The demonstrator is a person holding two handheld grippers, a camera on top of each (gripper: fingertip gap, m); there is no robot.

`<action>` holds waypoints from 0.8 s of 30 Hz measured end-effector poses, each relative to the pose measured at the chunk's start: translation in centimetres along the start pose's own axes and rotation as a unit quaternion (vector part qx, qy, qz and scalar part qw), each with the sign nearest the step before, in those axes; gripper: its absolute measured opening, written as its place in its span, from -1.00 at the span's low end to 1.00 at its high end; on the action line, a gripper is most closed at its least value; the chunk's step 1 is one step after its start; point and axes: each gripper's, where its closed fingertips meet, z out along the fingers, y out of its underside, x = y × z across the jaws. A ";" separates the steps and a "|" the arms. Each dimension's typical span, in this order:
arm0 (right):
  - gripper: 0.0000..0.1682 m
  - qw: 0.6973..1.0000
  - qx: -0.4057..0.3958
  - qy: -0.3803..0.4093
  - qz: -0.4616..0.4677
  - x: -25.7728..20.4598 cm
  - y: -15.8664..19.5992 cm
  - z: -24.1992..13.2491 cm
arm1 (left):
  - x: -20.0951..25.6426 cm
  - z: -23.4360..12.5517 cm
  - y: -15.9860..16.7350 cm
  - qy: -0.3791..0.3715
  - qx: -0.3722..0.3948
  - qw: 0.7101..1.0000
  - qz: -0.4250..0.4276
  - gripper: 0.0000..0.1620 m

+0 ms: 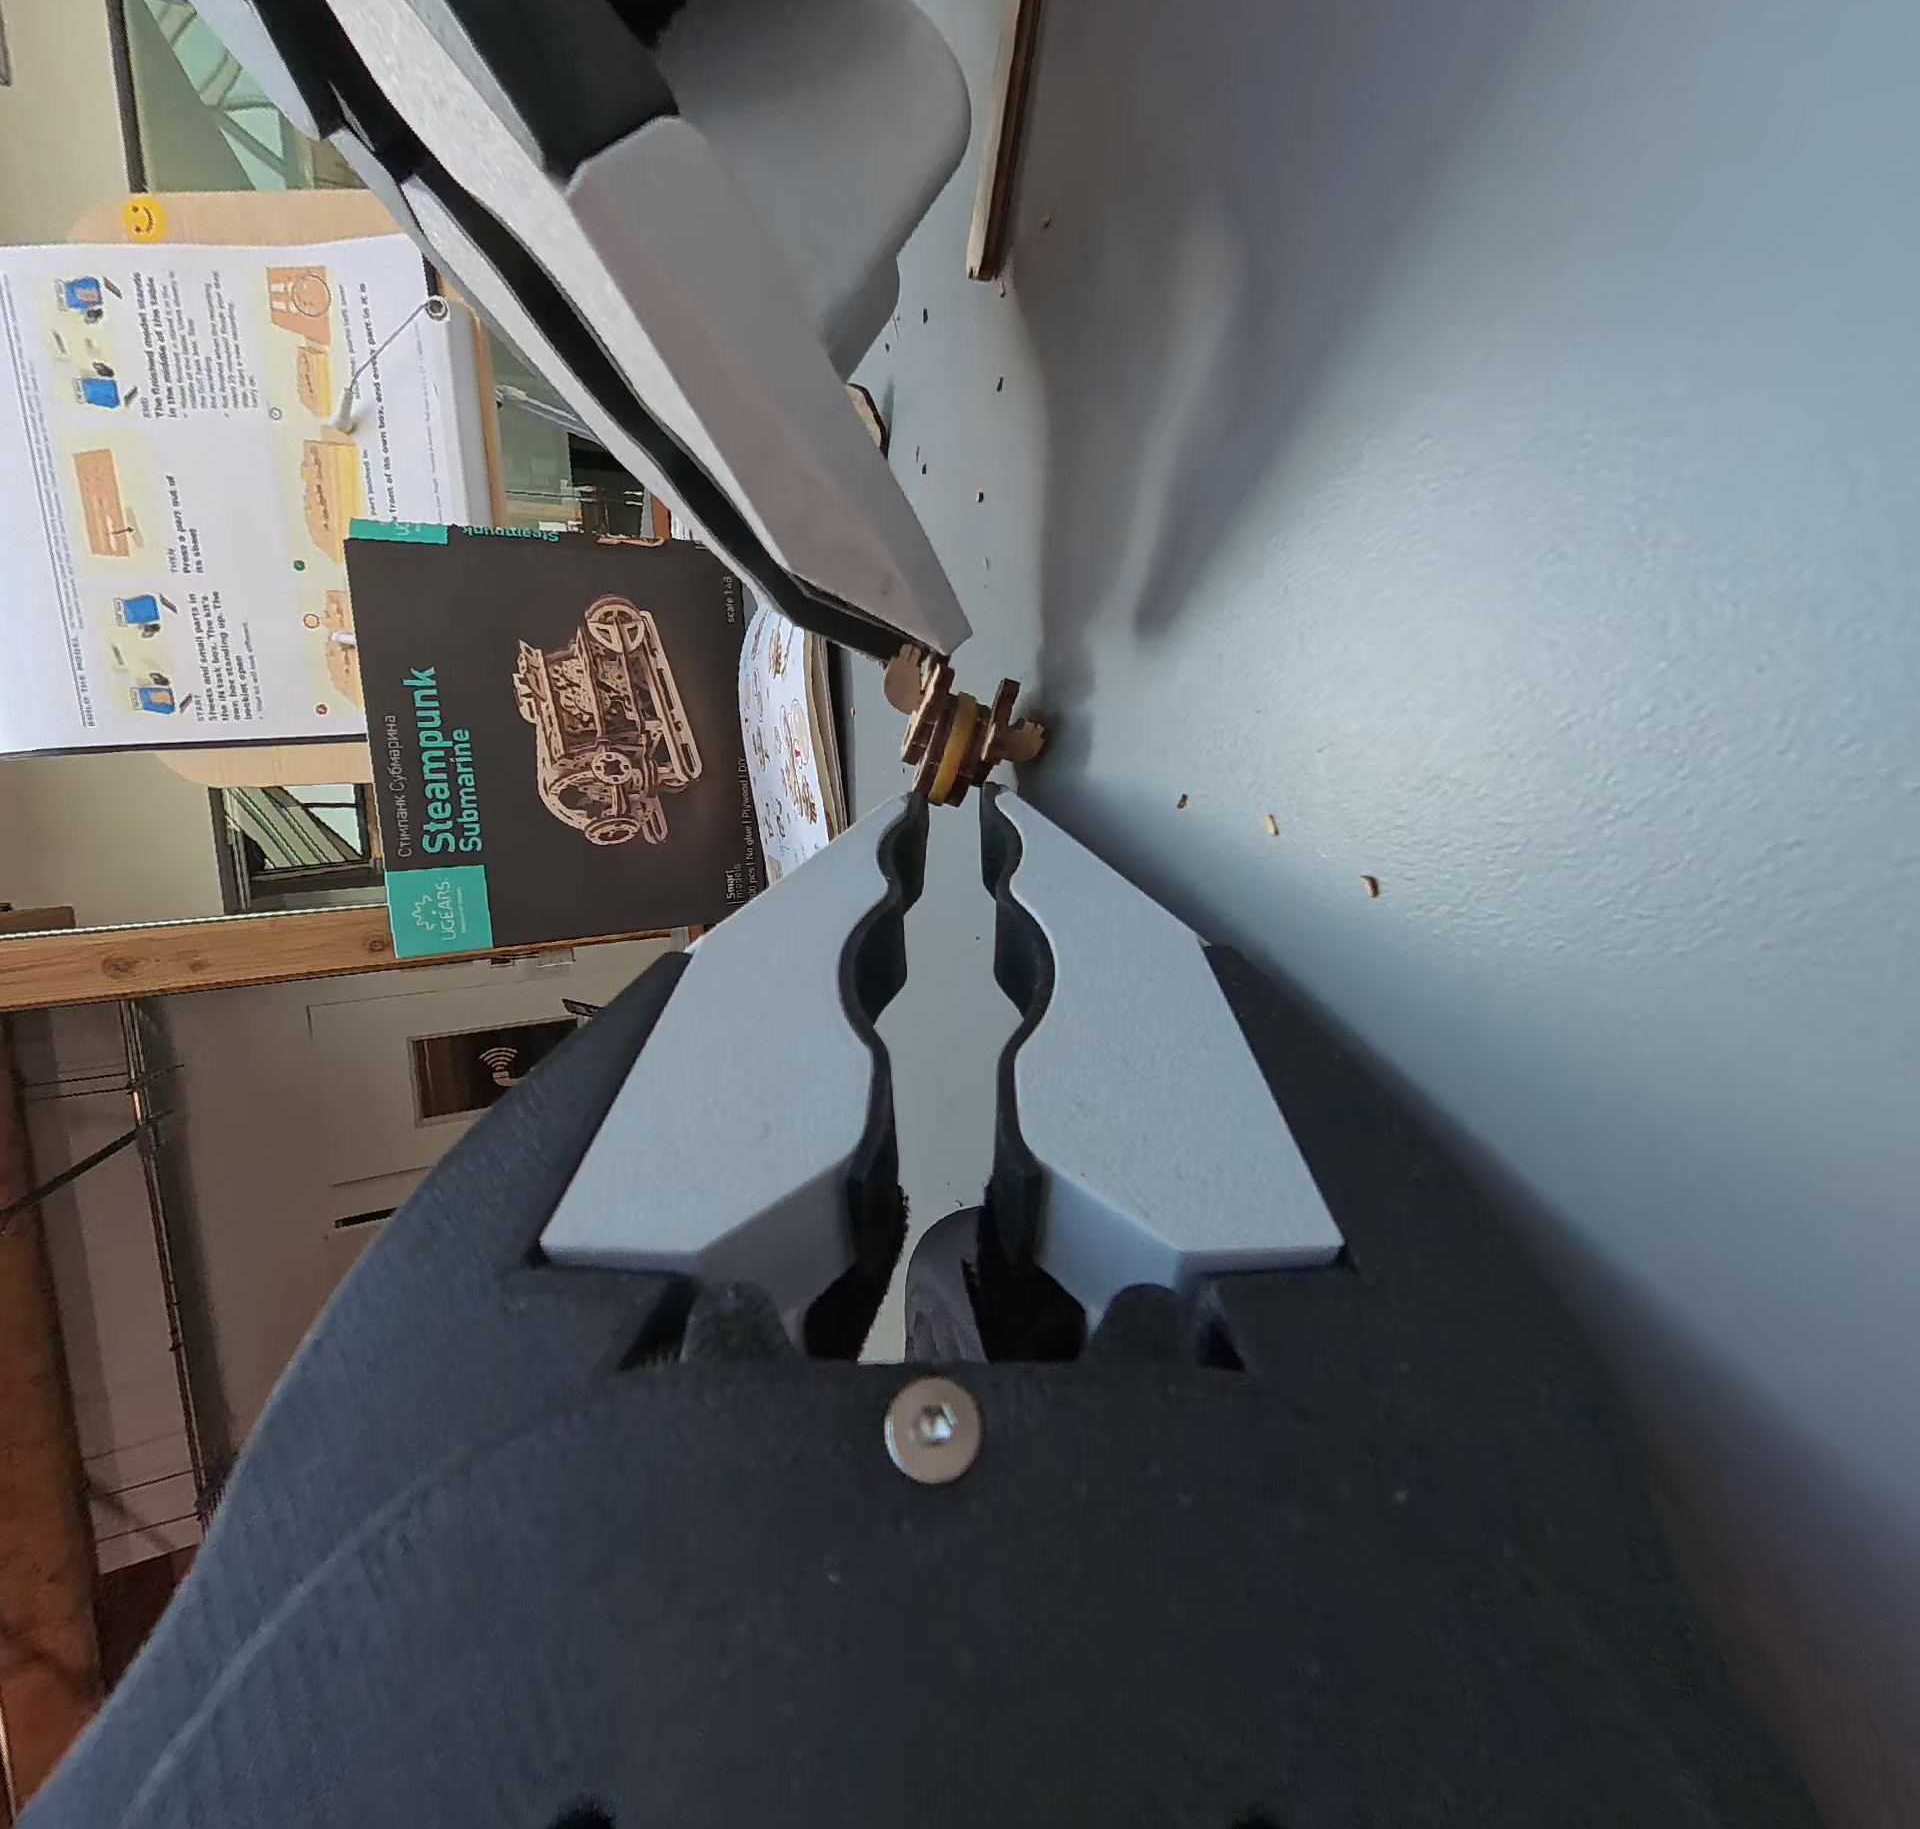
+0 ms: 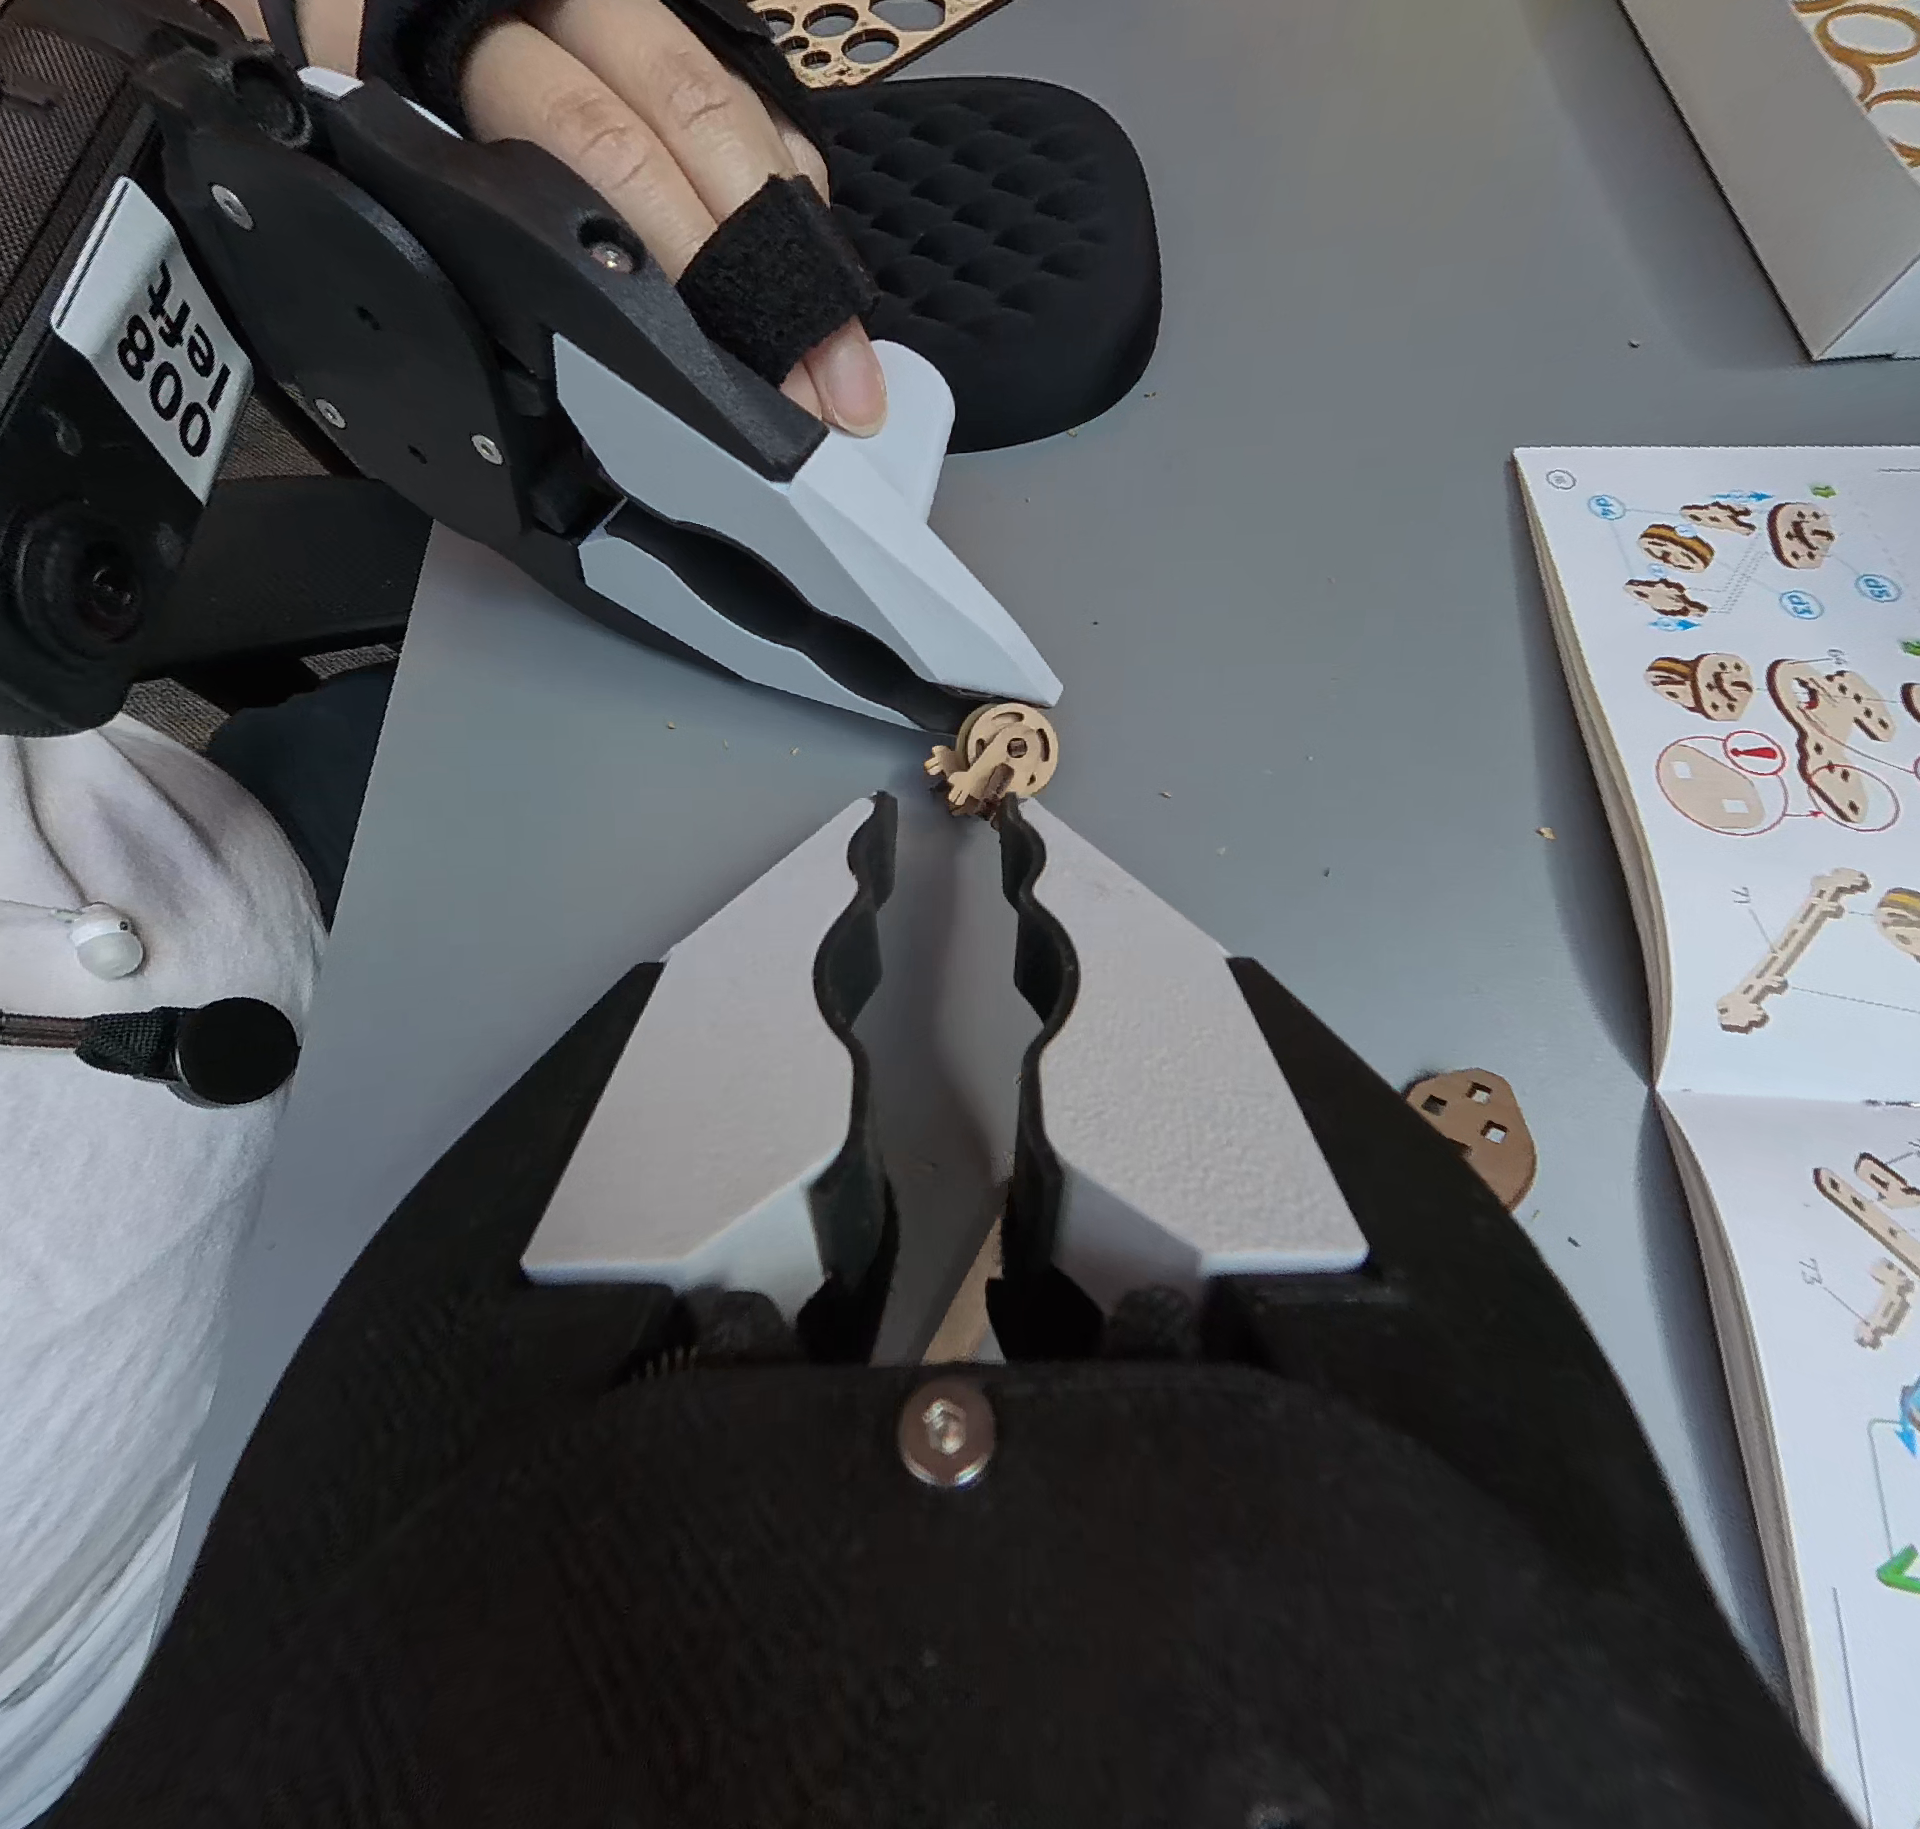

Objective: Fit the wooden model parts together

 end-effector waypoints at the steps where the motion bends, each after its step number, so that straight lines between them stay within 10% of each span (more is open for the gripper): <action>1: -0.77 1.000 0.001 0.001 0.000 0.0 -0.1 0.0 | 0.0 0.0 0.0 0.000 -0.001 1.000 0.000 -0.90; 24: -0.94 0.995 0.012 0.026 0.096 0.3 -0.4 0.2 | 0.0 -0.1 -0.2 -0.004 -0.010 1.000 -0.005 -0.88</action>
